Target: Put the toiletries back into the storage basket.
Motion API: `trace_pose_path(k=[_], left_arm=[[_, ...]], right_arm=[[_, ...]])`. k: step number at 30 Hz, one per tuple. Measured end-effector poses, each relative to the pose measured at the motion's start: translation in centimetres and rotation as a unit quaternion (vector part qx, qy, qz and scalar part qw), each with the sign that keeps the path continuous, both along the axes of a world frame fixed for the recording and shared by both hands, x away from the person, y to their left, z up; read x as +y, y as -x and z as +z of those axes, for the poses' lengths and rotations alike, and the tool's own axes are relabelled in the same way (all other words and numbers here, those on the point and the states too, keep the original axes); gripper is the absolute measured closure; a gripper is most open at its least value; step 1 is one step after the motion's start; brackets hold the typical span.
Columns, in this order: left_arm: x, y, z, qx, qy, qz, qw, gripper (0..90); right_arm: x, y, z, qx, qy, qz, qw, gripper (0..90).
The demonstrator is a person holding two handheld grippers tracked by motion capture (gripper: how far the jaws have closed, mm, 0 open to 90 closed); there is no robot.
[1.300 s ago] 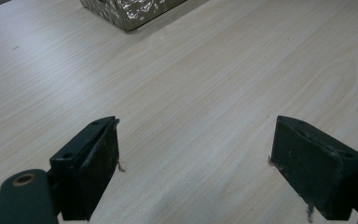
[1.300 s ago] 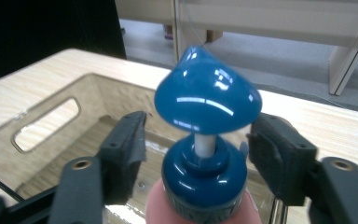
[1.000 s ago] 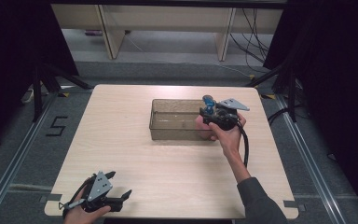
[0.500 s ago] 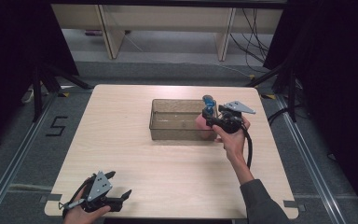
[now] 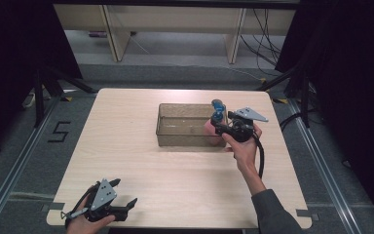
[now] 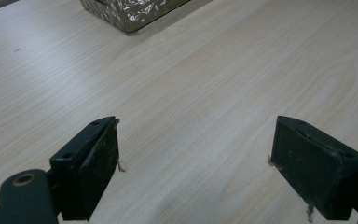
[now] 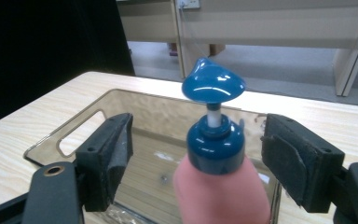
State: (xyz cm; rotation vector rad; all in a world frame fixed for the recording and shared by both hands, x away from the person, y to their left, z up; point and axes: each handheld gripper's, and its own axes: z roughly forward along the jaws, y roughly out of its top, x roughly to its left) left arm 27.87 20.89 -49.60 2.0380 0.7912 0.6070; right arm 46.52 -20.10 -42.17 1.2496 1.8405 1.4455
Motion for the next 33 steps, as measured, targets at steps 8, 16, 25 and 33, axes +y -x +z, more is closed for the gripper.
trace_pose_path(k=[8, 16, 25, 33], left_arm=[[0.0, 0.0, 0.0, 0.000, 0.002, -0.004, 1.0000, 14.6], [0.0, 0.0, 0.0, -0.001, 0.000, 0.000, 1.0000, 14.6], [0.0, -0.1, 0.0, -0.004, 0.001, -0.002, 1.0000, 14.7], [0.0, 0.0, 0.0, 0.000, 0.002, -0.004, 1.0000, 14.6]], right_arm=[[-0.1, 0.7, -0.1, 0.005, 0.003, 0.000, 1.0000, 25.6], [-0.4, 1.2, 0.1, 0.005, 0.005, -0.003, 1.0000, 25.6], [-0.1, 2.2, 0.0, -0.002, 0.011, 0.007, 0.9999, 25.2], [0.0, 2.8, -0.1, -0.003, 0.013, 0.008, 0.9999, 25.3]])
